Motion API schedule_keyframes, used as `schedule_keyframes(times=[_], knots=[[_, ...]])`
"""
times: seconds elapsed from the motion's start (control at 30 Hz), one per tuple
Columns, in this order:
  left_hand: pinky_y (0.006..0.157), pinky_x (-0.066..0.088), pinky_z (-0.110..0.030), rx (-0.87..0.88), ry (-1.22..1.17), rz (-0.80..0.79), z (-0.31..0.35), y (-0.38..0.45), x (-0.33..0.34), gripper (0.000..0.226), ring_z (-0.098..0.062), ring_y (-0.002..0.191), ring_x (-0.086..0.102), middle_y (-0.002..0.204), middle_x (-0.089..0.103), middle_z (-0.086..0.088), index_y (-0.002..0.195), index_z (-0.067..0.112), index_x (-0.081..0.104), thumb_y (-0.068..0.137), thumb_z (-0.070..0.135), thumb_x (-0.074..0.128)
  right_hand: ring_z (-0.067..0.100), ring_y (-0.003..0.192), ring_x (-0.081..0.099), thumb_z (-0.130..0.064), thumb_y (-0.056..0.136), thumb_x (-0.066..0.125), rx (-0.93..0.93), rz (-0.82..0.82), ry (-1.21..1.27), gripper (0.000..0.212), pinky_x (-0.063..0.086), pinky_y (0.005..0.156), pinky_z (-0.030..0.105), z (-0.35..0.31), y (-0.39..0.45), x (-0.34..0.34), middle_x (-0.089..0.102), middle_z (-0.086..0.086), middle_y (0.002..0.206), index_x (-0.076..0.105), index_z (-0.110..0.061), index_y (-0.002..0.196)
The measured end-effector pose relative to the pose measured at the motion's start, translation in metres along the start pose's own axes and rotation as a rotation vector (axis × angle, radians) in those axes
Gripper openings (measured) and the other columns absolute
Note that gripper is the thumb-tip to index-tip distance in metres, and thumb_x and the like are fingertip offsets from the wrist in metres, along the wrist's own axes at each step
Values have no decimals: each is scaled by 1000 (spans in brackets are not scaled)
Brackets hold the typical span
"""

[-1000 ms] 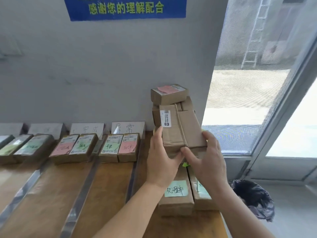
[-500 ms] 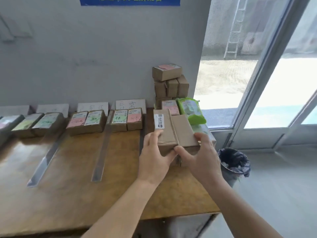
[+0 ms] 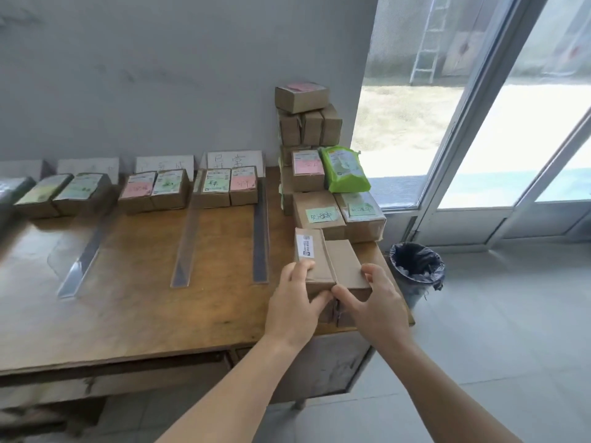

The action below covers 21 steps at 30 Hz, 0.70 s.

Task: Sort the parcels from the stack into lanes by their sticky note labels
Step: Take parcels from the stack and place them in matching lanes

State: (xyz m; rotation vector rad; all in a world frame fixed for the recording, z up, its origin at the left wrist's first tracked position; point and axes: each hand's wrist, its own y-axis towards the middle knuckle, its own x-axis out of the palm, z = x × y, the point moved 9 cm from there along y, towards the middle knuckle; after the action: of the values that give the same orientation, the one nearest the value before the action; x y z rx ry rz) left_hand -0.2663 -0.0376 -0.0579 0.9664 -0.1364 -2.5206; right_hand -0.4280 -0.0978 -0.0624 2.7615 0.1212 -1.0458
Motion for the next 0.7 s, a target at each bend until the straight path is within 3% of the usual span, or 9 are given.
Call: schedule_keyframes(times=[0.1,0.23,0.4,0.57,0.7], knots=[[83,42,-14,-40,6,-21,-11,-8,14,44,-9,116,48,132,43,7,127,28,44,88,32,65,5,94,43,-55,78,66,10,-62,-32,62,37,77,24,15,-5,15,51,-8,118,44,-27,128],[81,44,-17,-95,46,-50,-23,-19,30,42,-13,117,49,136,38,4,125,25,43,89,27,63,8,89,45,-53,81,63,23,-152,-89,54,43,75,27,34,-12,36,48,-6,123,42,-30,125],[73,40,-9,-151,79,-76,-35,-25,35,43,-12,115,49,137,37,4,127,27,39,90,31,60,12,96,48,-49,84,61,-3,-200,-118,53,44,78,30,44,-11,43,45,-2,127,41,-28,128],[82,50,-27,-214,217,-79,-33,-22,41,66,-16,118,45,138,33,3,134,26,33,82,56,60,20,97,49,-45,89,52,65,-174,-100,49,39,77,31,58,3,31,47,6,126,39,-24,131],[69,44,-23,-227,264,-20,-25,-12,40,52,-19,108,50,127,38,-1,129,24,36,87,46,57,19,88,42,-41,92,43,130,-155,-108,45,37,74,33,68,16,21,50,11,120,40,-21,132]])
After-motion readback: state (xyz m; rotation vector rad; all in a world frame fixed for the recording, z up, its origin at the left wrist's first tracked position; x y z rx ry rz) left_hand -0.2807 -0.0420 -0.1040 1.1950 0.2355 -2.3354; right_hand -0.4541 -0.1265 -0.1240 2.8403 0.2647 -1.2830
